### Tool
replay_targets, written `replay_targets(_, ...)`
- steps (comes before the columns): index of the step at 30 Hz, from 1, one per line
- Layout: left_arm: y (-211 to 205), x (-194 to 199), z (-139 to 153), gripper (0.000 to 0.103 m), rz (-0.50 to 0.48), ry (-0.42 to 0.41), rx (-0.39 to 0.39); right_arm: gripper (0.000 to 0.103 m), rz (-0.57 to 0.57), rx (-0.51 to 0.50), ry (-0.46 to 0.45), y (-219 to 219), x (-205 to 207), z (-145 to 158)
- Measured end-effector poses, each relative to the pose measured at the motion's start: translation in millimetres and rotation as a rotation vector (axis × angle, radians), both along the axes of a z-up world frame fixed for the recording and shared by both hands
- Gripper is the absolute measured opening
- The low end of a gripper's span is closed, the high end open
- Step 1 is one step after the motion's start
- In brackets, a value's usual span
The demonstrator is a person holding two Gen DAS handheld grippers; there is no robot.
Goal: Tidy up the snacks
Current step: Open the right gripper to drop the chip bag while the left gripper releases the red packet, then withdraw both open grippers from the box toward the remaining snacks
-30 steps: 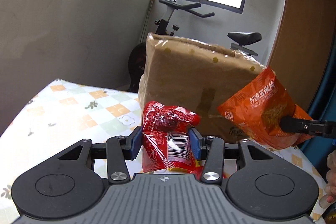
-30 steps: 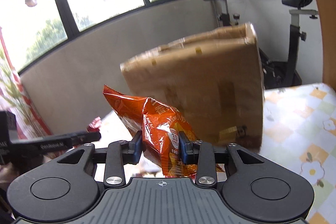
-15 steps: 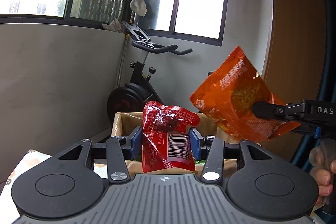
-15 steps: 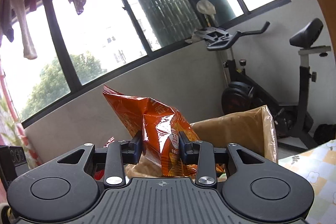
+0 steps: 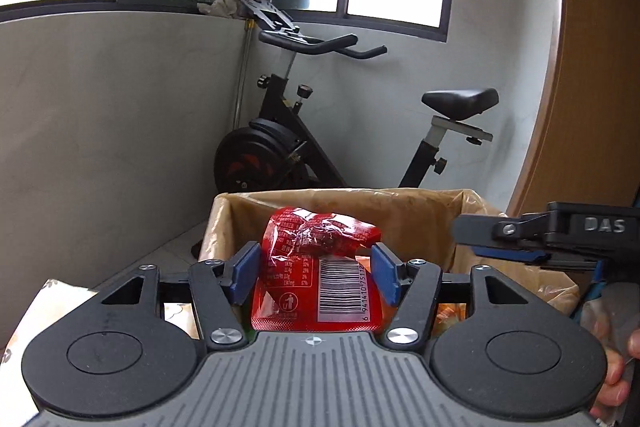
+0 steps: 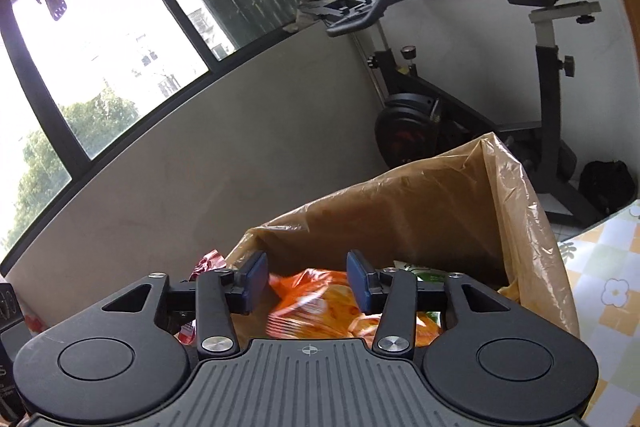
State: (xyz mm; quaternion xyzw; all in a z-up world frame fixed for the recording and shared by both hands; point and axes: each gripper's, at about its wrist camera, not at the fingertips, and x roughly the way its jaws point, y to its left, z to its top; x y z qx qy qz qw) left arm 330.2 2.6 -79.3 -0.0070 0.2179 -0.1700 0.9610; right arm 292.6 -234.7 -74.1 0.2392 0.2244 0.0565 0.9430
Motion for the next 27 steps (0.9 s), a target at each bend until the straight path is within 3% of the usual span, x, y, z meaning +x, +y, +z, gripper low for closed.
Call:
replay_targets(3,14.0,-5.7,-0.9,0.063,0.017,0.002,-0.013,0.054,0.025,-0.069,-0.021,2.0,-14.5,4.3)
replay_targets(6,20.8,-6.0,2.2,0.07,0.024,0.002,0.004,0.056,0.034,-0.145,-0.027,5.7,-30.3,4.3)
replay_targets(13,21.0,-0.3,17.2,0.07,0.03,-0.015,-0.036,0.056,-0.001,-0.097,-0.033,2.2,-54.9,0.1)
replay_targets(17,20.1,-10.1,18.8,0.07,0.041,-0.017,-0.053,0.056,0.007,-0.138,-0.054,8.8,-73.5,-0.8)
replay_targets(22,35.6,-37.0,9.5,0.069,0.027,-0.021,-0.059,0.059,0.064,-0.219,-0.086,21.9,-105.6,-8.7)
replay_targets(27,60.1,-66.0,-15.3,0.069,0.039,0.002,-0.003,0.059,0.135,-0.261,-0.061,32.6,-141.2,-33.3)
